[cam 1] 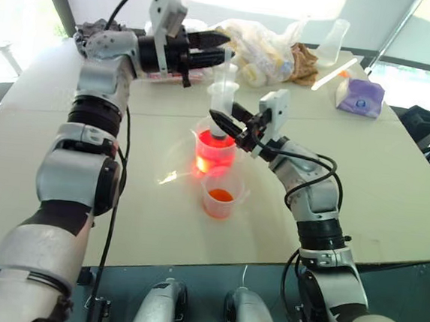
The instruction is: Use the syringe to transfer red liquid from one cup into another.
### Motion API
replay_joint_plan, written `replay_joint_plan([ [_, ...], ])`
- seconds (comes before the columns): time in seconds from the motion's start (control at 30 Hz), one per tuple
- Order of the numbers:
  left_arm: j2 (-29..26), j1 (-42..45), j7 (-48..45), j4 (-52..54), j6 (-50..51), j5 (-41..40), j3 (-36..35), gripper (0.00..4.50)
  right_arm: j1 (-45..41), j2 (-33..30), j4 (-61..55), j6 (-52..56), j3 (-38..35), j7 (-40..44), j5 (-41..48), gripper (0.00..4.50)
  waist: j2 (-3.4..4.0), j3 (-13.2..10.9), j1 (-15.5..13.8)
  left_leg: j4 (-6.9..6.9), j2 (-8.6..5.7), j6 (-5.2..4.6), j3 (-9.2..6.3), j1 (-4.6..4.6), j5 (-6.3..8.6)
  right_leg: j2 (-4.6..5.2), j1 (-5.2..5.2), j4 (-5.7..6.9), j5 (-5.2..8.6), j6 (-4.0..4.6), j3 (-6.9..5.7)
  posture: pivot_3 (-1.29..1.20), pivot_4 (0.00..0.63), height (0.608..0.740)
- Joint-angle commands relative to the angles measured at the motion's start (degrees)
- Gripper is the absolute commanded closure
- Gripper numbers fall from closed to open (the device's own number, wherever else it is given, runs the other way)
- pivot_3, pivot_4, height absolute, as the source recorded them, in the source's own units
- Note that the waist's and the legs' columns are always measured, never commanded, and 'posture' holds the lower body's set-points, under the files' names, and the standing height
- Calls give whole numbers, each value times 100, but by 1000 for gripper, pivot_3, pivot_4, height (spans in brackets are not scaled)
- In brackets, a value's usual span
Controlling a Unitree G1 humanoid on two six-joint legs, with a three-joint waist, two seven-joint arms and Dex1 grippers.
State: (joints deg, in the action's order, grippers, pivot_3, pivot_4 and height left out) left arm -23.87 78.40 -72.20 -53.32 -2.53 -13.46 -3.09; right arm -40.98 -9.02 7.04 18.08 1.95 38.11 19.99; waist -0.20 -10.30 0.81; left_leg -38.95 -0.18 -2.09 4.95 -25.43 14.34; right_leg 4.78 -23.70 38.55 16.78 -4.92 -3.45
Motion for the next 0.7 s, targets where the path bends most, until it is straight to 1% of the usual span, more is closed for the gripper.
replay_joint_plan([
  [0.03, -247, -29, -98, 506, 159, -84, -80, 2135, -423, 19, -318, 87, -86, -86, 140, 3004, 0, 0, 10, -1, 0, 0, 0, 0, 0, 0, 0, 1, 0, 0, 1, 0, 150, 740],
  [0.2, -770, -440, -458, 1082, 996, -292, -95, 2135, -666, -52, -447, 232, -295, -222, 275, 3004, 0, 0, 24, -3, 1, 0, -1, 1, 0, 1, -1, 10, 0, 0, 1, 0, 150, 740],
  [0.27, -1162, -874, -804, 1529, 1290, -230, 90, 2135, -732, -88, -462, 248, -371, -285, 319, 3004, 0, 0, 29, -3, 1, 0, -1, 2, 0, 0, -1, 12, 0, 0, 2, 0, 150, 740],
  [0.33, -1469, -1240, -909, 1873, 1549, -227, 117, 2135, -750, -117, -510, 264, -416, -327, 345, 3004, 0, 0, 25, -3, 2, 0, -1, 3, 0, 0, -2, 16, 0, 0, 2, 0, 150, 740],
  [0.4, -1564, -1445, -603, 2128, 1809, -410, -122, 2135, -724, -135, -591, 301, -434, -354, 376, 3004, 0, 0, 5, -6, 2, 0, -4, 2, 0, 0, -2, 32, 0, 0, 3, 0, 150, 740],
  [0.5, -1655, -1782, -267, 2793, 2588, -933, -560, 2135, -686, -149, -687, 356, -440, -388, 421, 3004, -2, -1, -16, -18, 1, -4, -10, -4, 2, 14, -1, 36, 0, 0, 3, 0, 150, 740],
  [0.57, -1634, -2119, 61, 3418, 3066, -1239, -803, 2135, -675, -151, -685, 370, -459, -411, 434, 3004, -2, -1, -8, -19, -1, -7, -10, -4, 4, 20, 1, 37, 0, 0, 3, 0, 150, 740],
  [0.7, -1537, -2745, 782, 4446, 3511, -1515, -1070, 2135, -750, -232, -726, 452, -568, -456, 513, 3004, -2, -1, 5, -18, -1, -7, -11, 6, 5, 23, 5, 43, 0, 0, 4, 0, 150, 740],
])
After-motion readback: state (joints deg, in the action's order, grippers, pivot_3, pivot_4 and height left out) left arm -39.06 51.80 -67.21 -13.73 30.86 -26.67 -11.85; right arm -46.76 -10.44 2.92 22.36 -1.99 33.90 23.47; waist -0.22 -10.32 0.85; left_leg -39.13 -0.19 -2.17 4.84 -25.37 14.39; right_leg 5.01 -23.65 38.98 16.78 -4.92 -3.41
